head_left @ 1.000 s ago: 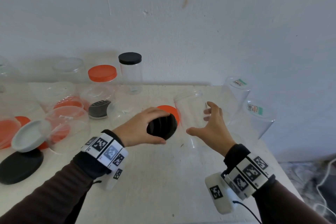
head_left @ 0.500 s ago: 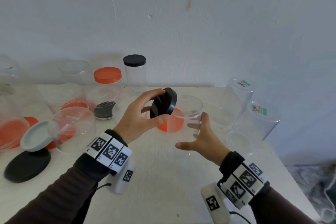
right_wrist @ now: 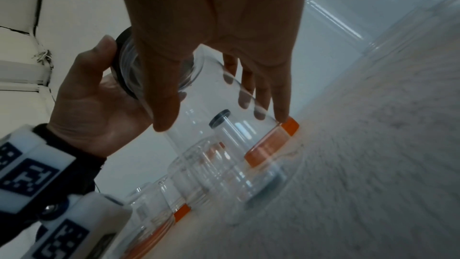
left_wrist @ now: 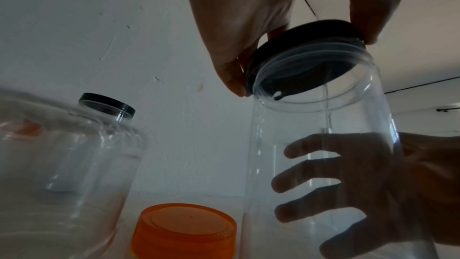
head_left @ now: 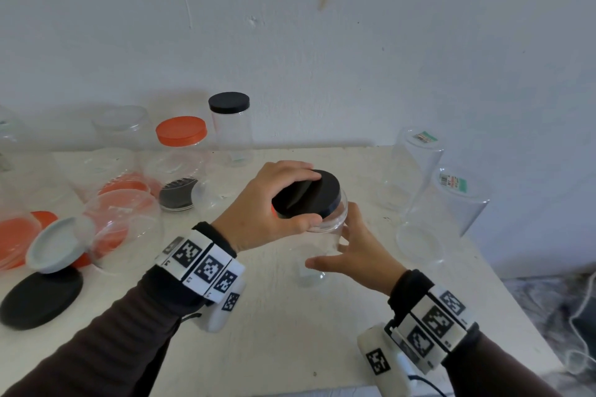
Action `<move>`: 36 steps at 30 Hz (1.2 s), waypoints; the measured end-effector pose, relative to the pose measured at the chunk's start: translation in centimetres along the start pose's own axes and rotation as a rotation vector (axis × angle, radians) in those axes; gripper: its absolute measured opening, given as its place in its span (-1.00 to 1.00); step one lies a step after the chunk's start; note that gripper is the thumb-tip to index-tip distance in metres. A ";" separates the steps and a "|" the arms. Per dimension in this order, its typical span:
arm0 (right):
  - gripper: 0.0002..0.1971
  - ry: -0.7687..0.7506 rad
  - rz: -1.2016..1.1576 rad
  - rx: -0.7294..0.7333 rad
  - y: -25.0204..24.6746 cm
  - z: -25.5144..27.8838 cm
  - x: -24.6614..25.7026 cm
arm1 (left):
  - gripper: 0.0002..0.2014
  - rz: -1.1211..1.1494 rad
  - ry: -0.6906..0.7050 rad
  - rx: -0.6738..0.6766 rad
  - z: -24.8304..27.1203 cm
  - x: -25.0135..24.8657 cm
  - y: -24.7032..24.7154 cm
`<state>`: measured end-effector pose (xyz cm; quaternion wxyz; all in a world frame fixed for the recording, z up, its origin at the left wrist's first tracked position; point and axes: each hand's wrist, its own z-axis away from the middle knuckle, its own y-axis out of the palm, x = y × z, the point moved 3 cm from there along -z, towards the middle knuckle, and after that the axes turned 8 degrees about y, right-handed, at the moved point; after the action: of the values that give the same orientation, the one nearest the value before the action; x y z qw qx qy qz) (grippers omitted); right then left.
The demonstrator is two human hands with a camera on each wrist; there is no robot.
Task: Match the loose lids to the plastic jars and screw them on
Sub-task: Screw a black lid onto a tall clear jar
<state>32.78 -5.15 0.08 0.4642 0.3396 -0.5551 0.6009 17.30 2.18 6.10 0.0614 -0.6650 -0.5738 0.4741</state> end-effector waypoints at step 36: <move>-0.12 -0.131 1.187 0.373 -1.2 -0.8 14.2 | -0.05 0.437 -0.360 -0.009 1.8 2.6 4.1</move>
<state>29.16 -1.90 13.47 -0.0505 0.0849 -0.5623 0.8210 18.65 2.14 1.12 -0.1482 -0.6782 -0.4209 0.5839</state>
